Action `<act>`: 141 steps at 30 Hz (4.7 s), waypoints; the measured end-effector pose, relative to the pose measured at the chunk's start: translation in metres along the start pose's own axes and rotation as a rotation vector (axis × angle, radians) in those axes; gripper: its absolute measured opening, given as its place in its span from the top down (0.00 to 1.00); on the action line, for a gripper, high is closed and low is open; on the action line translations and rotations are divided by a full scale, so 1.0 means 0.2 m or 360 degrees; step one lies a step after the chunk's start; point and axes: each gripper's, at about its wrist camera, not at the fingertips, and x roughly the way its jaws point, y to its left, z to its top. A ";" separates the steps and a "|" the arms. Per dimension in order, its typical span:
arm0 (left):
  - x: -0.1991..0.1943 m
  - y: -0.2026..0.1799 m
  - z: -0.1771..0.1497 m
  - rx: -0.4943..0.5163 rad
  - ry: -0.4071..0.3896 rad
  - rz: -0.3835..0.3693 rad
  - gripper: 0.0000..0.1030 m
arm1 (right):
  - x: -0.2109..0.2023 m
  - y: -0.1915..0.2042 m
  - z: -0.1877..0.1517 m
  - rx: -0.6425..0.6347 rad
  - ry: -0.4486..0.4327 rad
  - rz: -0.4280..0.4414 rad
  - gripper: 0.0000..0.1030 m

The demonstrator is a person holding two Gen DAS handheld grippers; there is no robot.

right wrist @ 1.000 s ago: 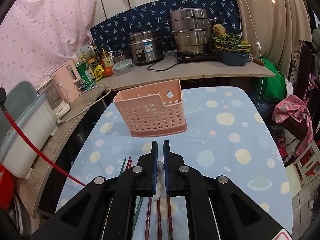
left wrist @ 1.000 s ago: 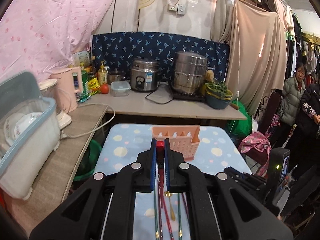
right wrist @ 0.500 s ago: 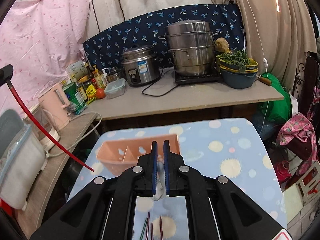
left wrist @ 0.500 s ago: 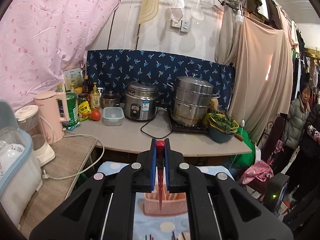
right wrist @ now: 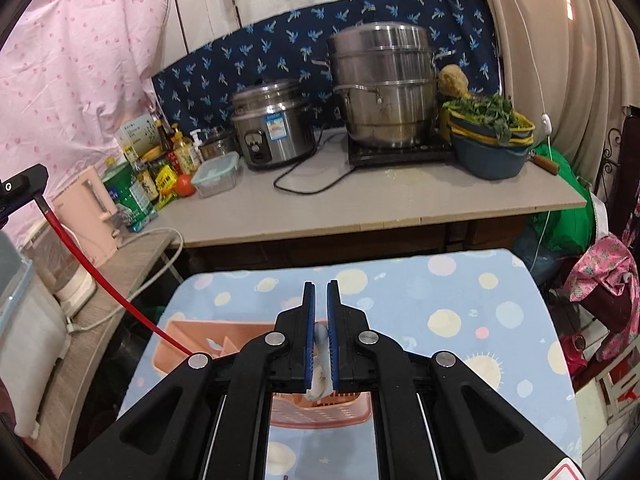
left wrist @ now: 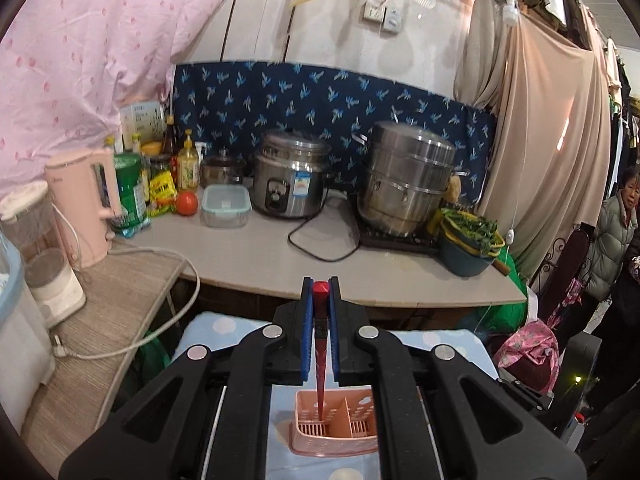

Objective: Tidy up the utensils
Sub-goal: 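Open the left tool over the pink basket while the right tool releases the spoon into it, then move both open tools back over the remaining chopsticks, then grasp a dark red chopstick with the right tool while the left tool grasps a green chopstick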

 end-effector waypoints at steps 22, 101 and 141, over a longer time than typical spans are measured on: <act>-0.19 0.03 -0.37 0.0068 0.0147 0.0119 0.68 | -0.37 -0.01 -0.38 0.0003 0.0032 0.0002 0.79; -0.55 0.15 -1.76 0.0074 0.0956 0.0170 0.68 | -0.59 -0.02 -1.58 -0.0084 0.0639 -0.0064 0.92; -0.65 0.13 -1.55 0.0023 0.0829 0.0091 0.93 | -0.71 0.00 -1.39 -0.0051 0.0484 -0.0007 0.93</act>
